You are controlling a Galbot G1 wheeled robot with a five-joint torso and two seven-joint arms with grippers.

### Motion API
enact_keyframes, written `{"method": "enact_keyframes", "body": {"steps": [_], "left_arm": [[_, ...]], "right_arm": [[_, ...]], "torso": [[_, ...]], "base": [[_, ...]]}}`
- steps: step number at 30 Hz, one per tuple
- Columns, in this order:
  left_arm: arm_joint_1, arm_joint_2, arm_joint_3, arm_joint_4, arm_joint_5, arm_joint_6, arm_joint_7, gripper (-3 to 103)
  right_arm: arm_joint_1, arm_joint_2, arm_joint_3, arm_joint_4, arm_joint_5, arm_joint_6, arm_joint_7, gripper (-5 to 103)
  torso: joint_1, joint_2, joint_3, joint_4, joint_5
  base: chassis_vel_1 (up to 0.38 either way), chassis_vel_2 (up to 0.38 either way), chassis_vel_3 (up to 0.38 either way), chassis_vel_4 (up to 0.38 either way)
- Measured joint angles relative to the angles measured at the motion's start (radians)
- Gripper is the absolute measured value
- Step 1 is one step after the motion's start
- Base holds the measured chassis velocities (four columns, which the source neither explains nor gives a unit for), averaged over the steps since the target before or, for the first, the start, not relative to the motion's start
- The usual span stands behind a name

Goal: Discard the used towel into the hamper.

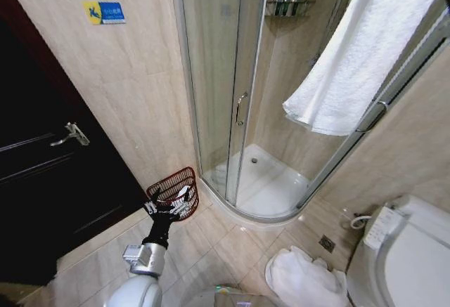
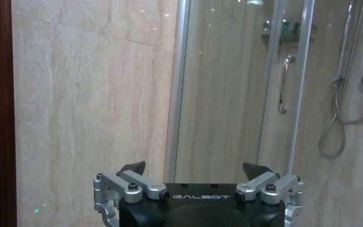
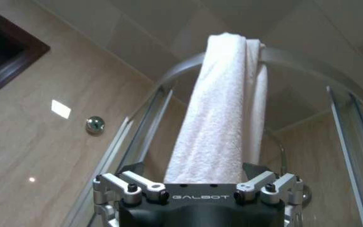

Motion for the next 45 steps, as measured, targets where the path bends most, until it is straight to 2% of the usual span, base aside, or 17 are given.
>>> {"method": "enact_keyframes", "body": {"steps": [2,6,9,11,19,29,37,45], "left_arm": [[0.000,0.000,0.000,0.000,0.000,0.000,0.000,100],[0.000,0.000,0.000,0.000,0.000,0.000,0.000,100],[0.000,0.000,0.000,0.000,0.000,0.000,0.000,100],[0.000,0.000,0.000,0.000,0.000,0.000,0.000,100],[0.000,0.000,0.000,0.000,0.000,0.000,0.000,100],[0.000,0.000,0.000,0.000,0.000,0.000,0.000,100],[0.000,0.000,0.000,0.000,0.000,0.000,0.000,100],[0.000,0.000,0.000,0.000,0.000,0.000,0.000,100]], "right_arm": [[0.129,-0.035,-0.071,-0.056,0.030,-0.017,0.021,100],[0.231,-0.087,-0.099,-0.112,0.067,-0.033,0.023,100],[0.255,-0.121,-0.096,-0.137,0.096,-0.036,0.020,100],[0.268,-0.152,-0.089,-0.149,0.155,-0.043,0.016,100],[0.312,-0.206,-0.089,-0.166,0.292,-0.057,0.000,100],[0.334,-0.278,-0.084,-0.208,0.318,-0.057,-0.036,100],[0.378,-0.407,-0.083,-0.293,0.390,-0.057,-0.054,100],[0.380,-0.411,-0.081,-0.304,0.387,-0.063,-0.054,100]], "torso": [[0.000,0.000,0.000,0.0002,0.0000],[0.000,0.000,0.000,0.0001,-0.0002],[0.000,0.000,0.000,-0.0002,-0.0002],[0.000,0.000,0.000,-0.0002,0.0002],[0.000,0.000,0.000,0.0000,-0.0002],[0.000,0.000,0.000,0.0000,-0.0001],[0.000,0.000,0.000,-0.0002,-0.0004],[0.000,0.000,0.000,0.0000,0.0002]], "base": [[0.000,0.000,0.000,0.000],[0.000,0.000,0.000,0.000],[0.000,0.000,0.000,0.000],[0.000,0.000,0.000,0.000],[0.000,0.000,0.000,0.000],[0.000,0.000,0.000,0.000],[0.000,0.000,0.000,0.000],[0.000,0.000,0.000,0.000]]}}
